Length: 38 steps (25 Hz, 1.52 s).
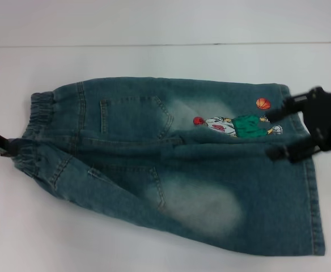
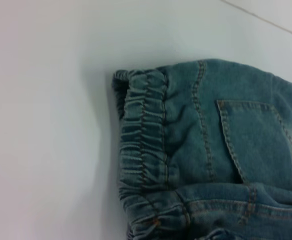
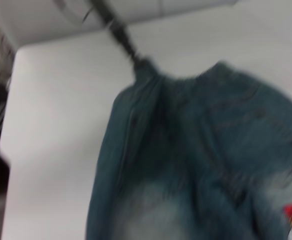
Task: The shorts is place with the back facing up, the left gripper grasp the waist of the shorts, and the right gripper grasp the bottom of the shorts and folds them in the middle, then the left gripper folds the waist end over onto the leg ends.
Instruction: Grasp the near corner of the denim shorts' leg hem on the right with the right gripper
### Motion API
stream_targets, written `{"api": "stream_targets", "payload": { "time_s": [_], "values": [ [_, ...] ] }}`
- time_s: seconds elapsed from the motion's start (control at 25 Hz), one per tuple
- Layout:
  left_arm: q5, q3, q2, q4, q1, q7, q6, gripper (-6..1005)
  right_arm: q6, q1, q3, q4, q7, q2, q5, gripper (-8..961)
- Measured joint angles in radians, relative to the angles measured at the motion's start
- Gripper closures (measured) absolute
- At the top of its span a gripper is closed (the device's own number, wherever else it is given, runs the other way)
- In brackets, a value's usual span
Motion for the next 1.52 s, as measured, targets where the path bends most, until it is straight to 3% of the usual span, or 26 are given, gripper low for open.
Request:
{"api": "stream_targets", "payload": {
  "time_s": [0.24, 0.6, 0.84, 1.0, 1.16, 1.4, 1.52],
  "values": [
    [0.000, -0.001, 0.001, 0.003, -0.002, -0.002, -0.017, 961, -0.066, -0.002, -0.002, 0.026, -0.110, -0.008, -0.152, 72],
    [0.000, -0.001, -0.002, 0.002, -0.014, -0.004, -0.032, 957, -0.073, 0.025, -0.009, 0.112, -0.096, -0.013, -0.295, 72],
    [0.000, 0.000, -0.007, -0.002, -0.017, -0.005, -0.036, 955, -0.072, 0.049, 0.086, 0.206, 0.050, -0.034, -0.242, 72],
    [0.000, 0.006, -0.011, 0.001, -0.019, -0.011, -0.034, 954, -0.066, 0.053, 0.139, 0.213, 0.267, -0.030, -0.217, 71],
    [0.000, 0.006, -0.011, 0.001, -0.021, -0.013, -0.040, 952, -0.072, 0.049, 0.122, 0.188, 0.434, -0.033, -0.222, 71],
    [0.000, 0.001, -0.011, 0.000, -0.029, -0.016, -0.072, 950, -0.083, 0.041, 0.078, 0.193, 0.402, -0.060, -0.279, 72],
    [0.000, 0.001, -0.011, -0.002, -0.031, -0.016, -0.082, 949, -0.108, 0.041, 0.062, 0.219, 0.350, -0.063, -0.320, 72]
  ]
}}
